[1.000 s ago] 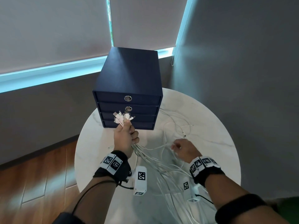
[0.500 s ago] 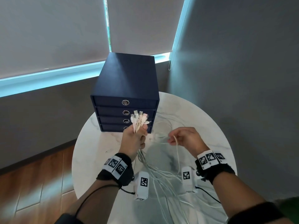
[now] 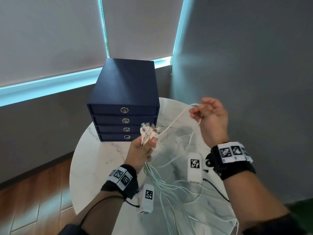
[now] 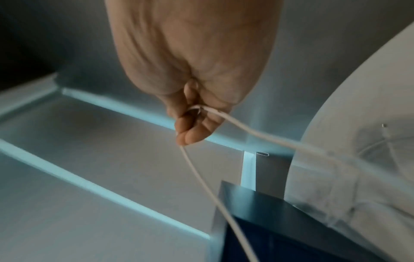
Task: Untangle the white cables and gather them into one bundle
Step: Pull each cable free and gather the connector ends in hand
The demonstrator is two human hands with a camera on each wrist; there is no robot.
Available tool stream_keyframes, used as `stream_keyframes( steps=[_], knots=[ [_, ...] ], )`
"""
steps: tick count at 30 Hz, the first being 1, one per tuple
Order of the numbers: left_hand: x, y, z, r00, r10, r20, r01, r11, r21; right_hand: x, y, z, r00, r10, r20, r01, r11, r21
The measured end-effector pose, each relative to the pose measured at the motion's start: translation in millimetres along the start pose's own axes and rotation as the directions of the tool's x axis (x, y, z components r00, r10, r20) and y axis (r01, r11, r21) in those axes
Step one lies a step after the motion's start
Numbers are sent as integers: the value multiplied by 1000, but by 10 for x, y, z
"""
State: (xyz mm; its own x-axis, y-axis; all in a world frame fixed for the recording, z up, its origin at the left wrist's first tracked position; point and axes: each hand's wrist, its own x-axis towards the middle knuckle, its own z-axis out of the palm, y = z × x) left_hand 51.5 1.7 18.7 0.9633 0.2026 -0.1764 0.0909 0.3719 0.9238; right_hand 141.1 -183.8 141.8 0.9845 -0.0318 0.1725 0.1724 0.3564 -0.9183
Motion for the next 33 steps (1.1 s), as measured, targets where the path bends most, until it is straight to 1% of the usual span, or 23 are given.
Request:
stream_keyframes(
  steps=[1,2,3,4,5,6,7,8,9,10,11,12,13,14,15,16,18,21,23,25,29,31,33],
  knots=[
    [-5,-21,-26,999,-3,-34,1,999,-38,71,-55,-45,997,-13,-78,15,1000,25],
    [-4,-33,-49,998,-7,-62,3,997,-72,128,-69,-102,990,-8,-140,7,1000,-9],
    [-6,-31,-56,997,-11,-79,4,996,-91,166,-49,-166,983,4,-181,-23,994,-105],
    [-3,-30,-54,996,-12,-88,3,995,-99,193,4,-237,981,14,-193,-64,964,-257],
    [0,-27,-46,996,-14,-93,5,996,-95,208,77,-310,984,18,-175,-98,884,-458],
    [0,-17,-28,995,-15,-97,7,997,-78,205,156,-372,991,22,-131,-105,728,-678],
    [2,-7,-5,995,-13,-103,8,999,-48,171,231,-408,996,53,-65,-83,508,-857],
    [1,2,20,995,-7,-104,5,1000,-16,109,290,-414,995,104,8,-23,295,-955],
    [4,8,50,995,-4,-98,5,1000,14,25,346,-386,984,157,83,62,139,-988],
    [7,17,84,996,-2,-88,6,999,37,-62,403,-334,965,197,171,164,52,-985],
    [7,25,119,997,1,-77,3,998,60,-143,458,-258,933,242,268,269,31,-963],
    [6,30,149,998,5,-66,0,997,78,-217,507,-171,888,290,358,351,76,-933],
    [6,33,171,998,7,-59,-2,996,89,-286,534,-92,845,329,422,389,164,-907],
    [8,33,176,998,5,-58,0,996,92,-341,545,-36,813,357,460,378,279,-883],
    [8,32,168,998,0,-60,5,996,85,-357,550,-16,804,362,472,333,383,-862],
    [10,25,148,998,-6,-64,11,998,68,-352,526,-6,818,344,462,289,448,-846],
    [5,9,81,996,-28,-79,29,999,14,-268,468,-39,880,266,393,208,528,-823],
    [-8,-31,-35,991,-59,-118,56,998,-29,-62,368,-180,971,76,227,124,651,-749],
    [-19,-68,-87,986,-78,-149,76,997,-23,77,271,-279,996,-31,80,78,718,-692],
    [-29,-102,-124,984,-89,-157,90,996,1,170,160,-375,997,-54,-52,8,764,-645],
    [-40,-102,-58,990,-89,-110,93,995,32,208,104,-552,991,-10,-135,-78,773,-629],
    [-34,-97,-26,991,-80,-112,79,997,-15,209,116,-639,977,-11,-212,-122,791,-599],
    [-19,-111,-43,985,-86,-148,78,995,-61,241,103,-758,930,-14,-368,-177,858,-482]
  ],
)
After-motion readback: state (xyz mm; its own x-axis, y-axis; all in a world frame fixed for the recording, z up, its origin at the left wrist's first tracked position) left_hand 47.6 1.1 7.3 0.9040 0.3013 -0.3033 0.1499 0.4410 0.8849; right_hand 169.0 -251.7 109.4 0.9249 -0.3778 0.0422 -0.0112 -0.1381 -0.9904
